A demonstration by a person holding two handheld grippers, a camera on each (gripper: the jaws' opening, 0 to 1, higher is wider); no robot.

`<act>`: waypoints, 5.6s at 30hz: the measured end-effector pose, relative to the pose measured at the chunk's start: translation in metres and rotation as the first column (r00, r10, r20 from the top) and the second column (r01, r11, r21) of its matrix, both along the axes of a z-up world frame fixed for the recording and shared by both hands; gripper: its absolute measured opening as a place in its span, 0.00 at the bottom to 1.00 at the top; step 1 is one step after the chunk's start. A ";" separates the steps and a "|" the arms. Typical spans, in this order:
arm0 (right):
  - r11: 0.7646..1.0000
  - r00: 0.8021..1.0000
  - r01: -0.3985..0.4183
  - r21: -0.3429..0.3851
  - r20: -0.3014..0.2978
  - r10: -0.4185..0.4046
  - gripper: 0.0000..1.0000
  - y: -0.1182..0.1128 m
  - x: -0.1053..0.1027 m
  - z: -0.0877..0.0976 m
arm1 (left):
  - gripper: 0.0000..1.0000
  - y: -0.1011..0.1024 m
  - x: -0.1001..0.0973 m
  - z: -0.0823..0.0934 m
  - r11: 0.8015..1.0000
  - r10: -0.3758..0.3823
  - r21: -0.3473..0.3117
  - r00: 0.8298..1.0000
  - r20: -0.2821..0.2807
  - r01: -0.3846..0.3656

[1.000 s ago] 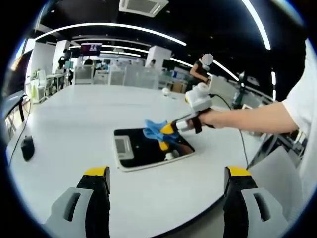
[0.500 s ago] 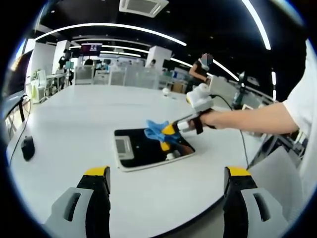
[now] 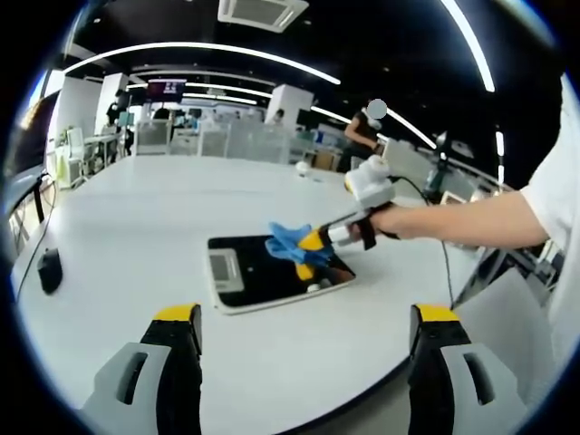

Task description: Wipe the mirror surface with the cleaning cloth until all visible marks leave the cleaned area.

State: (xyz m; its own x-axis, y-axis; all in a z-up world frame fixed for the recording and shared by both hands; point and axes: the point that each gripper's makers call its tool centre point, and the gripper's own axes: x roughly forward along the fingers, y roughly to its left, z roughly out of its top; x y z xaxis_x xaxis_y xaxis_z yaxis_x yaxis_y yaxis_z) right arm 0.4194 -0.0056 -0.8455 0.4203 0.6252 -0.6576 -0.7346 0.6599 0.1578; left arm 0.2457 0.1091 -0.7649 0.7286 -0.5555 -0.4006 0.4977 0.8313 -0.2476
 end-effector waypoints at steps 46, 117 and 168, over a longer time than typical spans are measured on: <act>1.000 0.999 -0.021 0.000 -0.025 0.021 0.03 0.000 -0.053 0.000 | 0.96 -0.003 -0.003 0.002 1.000 -0.022 0.021 0.999 0.023 0.021; 0.998 0.998 -0.054 -0.012 -0.040 0.053 0.03 -0.016 -0.084 -0.006 | 0.95 -0.004 -0.004 0.003 0.999 -0.022 0.025 0.999 0.037 0.021; 1.000 1.000 0.007 -0.028 -0.012 -0.007 0.03 -0.042 -0.065 -0.005 | 0.95 -0.004 -0.004 0.001 0.999 -0.023 0.037 0.999 0.028 0.022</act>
